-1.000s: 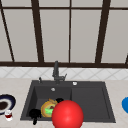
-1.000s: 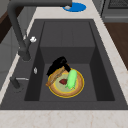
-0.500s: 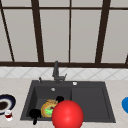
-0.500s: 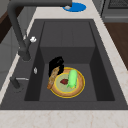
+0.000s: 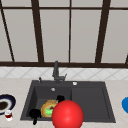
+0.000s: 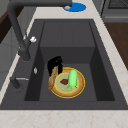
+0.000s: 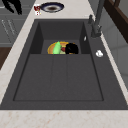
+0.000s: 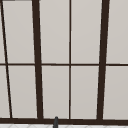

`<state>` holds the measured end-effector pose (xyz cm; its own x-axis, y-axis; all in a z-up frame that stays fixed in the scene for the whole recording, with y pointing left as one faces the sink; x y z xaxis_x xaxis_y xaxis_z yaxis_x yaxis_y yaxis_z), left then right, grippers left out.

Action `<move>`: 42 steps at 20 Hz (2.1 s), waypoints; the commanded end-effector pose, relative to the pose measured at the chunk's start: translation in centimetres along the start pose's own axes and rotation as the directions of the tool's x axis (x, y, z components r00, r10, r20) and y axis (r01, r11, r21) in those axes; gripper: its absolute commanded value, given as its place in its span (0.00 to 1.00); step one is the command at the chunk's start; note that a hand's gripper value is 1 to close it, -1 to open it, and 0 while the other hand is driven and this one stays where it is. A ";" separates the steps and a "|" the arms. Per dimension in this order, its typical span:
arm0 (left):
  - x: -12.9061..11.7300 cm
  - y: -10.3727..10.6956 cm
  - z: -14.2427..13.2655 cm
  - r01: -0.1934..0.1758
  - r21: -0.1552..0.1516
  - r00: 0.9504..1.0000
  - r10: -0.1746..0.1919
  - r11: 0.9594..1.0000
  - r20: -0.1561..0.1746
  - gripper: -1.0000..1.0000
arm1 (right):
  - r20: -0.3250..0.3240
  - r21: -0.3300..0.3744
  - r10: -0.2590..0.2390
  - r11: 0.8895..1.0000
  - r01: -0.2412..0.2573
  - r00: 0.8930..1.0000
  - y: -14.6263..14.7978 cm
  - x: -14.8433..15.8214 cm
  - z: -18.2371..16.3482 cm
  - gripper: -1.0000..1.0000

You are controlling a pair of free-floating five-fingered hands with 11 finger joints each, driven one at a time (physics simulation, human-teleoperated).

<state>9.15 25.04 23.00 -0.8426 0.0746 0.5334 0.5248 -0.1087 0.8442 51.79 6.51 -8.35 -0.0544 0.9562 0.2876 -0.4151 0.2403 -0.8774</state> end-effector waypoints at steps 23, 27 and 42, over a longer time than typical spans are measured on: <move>0.0 0.0 0.0 0.000 0.000 1.000 0.000 1.000 0.000 0.50 | 0.009 0.086 -0.019 0.996 0.018 1.000 -4.5 0.7 1.3 1.00; 0.0 0.0 0.0 0.000 0.000 1.000 0.000 1.000 0.000 0.50 | 0.013 0.088 -0.026 0.996 0.025 1.000 -3.6 0.2 0.8 1.00; 0.0 0.0 0.0 0.000 0.000 1.000 0.000 1.000 0.000 0.50 | 0.015 -0.314 0.026 0.949 -0.020 1.000 3.3 -1.7 0.9 0.00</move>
<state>9.15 25.04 23.00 -0.8426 0.0746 0.5334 0.5248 -0.1087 0.8442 50.97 5.50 -9.29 -0.0572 0.9500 0.3069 -0.1431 0.2964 -0.9443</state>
